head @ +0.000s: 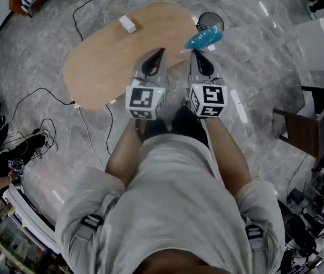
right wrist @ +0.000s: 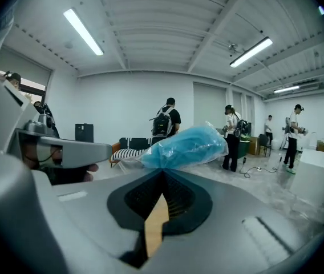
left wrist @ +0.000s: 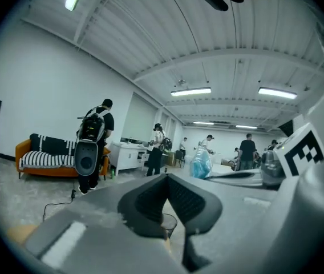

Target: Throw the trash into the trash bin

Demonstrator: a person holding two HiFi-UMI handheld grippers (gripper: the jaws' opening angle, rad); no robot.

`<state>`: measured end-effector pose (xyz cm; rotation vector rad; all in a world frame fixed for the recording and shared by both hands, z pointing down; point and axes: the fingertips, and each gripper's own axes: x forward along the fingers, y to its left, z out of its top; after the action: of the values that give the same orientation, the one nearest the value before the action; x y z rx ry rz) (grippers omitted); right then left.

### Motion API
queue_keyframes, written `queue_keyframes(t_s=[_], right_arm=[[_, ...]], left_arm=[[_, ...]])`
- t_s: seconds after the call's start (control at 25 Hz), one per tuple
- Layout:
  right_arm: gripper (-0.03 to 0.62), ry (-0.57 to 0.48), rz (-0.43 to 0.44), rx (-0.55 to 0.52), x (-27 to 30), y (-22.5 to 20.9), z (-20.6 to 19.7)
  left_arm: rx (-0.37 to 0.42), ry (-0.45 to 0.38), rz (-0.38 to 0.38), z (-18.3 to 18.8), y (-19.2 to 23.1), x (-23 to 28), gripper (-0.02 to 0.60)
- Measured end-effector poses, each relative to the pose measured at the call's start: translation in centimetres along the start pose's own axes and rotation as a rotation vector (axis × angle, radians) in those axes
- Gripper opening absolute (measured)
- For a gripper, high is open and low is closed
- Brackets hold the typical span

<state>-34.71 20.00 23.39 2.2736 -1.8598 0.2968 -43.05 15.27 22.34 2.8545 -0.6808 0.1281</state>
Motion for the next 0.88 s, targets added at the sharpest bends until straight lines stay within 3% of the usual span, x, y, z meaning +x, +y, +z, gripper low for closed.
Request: queue_keyframes(t_s=[0.24, 0.52, 0.88], right_arm=[[0.008, -0.024, -0.155, 0.021, -5.4, -9.0, -0.4], [0.006, -0.05, -0.22, 0.073, -10.6, -20.8, -1.6], [0.008, -0.068, -0.246, 0.128, -15.2, -36.4, -3.9]], left_arm=[[0.037, 0.018, -0.149, 0.0, -8.3, 5.2, 0.018], [0.059, 0.037, -0.245, -0.1, -20.3, 12.6, 0.018], [0.075, 0.066, -0.27, -1.9, -33.1, 21.3, 0.018]])
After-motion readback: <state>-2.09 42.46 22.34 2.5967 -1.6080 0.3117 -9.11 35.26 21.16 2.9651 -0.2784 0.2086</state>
